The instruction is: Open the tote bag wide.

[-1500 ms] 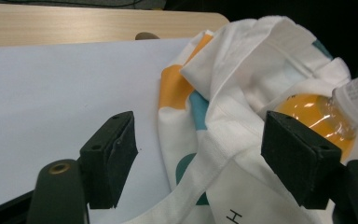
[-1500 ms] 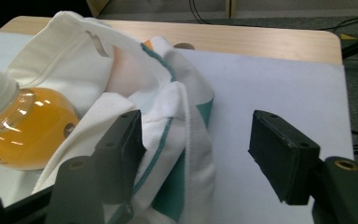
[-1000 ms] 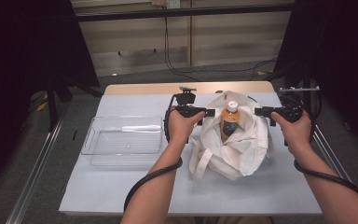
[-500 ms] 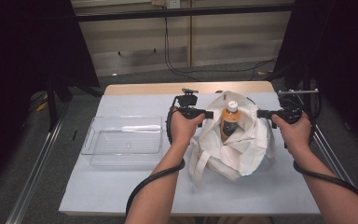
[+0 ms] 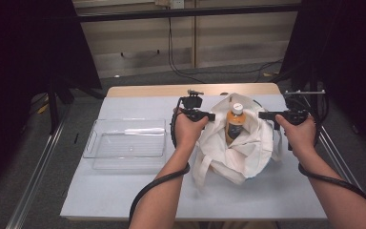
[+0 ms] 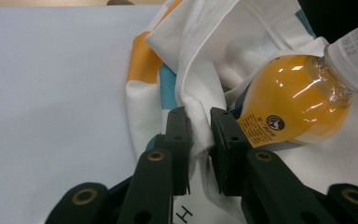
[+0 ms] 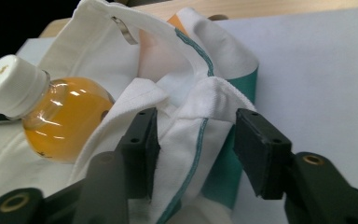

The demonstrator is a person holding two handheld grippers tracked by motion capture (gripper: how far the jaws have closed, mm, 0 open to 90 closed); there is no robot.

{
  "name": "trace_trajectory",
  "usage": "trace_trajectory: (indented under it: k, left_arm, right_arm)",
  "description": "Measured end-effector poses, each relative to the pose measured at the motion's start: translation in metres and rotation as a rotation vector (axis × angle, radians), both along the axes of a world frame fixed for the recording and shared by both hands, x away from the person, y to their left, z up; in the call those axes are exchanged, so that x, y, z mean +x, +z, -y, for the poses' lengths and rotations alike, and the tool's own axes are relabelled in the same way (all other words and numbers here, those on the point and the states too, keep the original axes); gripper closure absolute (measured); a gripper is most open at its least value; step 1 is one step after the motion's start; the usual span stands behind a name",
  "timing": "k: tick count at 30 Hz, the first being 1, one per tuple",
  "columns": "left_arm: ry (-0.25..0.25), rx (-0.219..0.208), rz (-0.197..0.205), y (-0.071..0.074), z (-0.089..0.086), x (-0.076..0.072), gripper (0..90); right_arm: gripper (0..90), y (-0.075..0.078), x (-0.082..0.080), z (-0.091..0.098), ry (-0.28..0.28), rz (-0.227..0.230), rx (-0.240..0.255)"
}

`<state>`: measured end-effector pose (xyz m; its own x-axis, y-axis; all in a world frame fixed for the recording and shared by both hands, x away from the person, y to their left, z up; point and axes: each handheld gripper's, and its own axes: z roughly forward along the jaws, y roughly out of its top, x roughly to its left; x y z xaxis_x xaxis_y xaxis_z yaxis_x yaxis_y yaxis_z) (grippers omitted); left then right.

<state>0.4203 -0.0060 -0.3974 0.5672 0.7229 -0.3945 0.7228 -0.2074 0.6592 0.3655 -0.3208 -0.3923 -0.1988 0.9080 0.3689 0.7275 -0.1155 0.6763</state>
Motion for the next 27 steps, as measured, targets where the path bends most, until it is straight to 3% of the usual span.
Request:
trace_trajectory:
  k: [6,8,9,14,18,22,27]
  left_arm:
    - [0.008,-0.007,0.002,-0.003,-0.004,0.002,78.2]
    - [0.009,-0.009,0.002,-0.003,-0.004,0.002,78.2]
    - [0.010,-0.014,0.003,-0.004,-0.003,0.001,78.2]
    - [0.019,-0.026,0.001,-0.005,-0.004,0.002,78.2]
    - [0.021,-0.017,0.007,-0.006,-0.008,0.003,78.2]
    - [0.040,-0.007,0.022,-0.008,-0.011,0.005,78.3]
    - [0.054,0.010,0.033,-0.009,-0.012,0.008,78.9]
  right_arm:
    - [49.9,-0.006,0.003,0.003,-0.018,-0.047,0.133]
    - [57.9,-0.008,0.004,0.003,-0.008,-0.052,0.181]
    - [63.7,-0.008,0.004,0.002,-0.002,-0.051,0.181]
    - [85.7,-0.003,0.003,-0.004,0.020,-0.007,0.121]
    - [87.5,0.000,0.003,-0.006,0.040,0.008,0.054]
    - [87.8,0.000,0.002,-0.001,0.022,0.014,-0.006]
    - [87.8,-0.006,0.000,0.010,0.000,-0.002,-0.043]
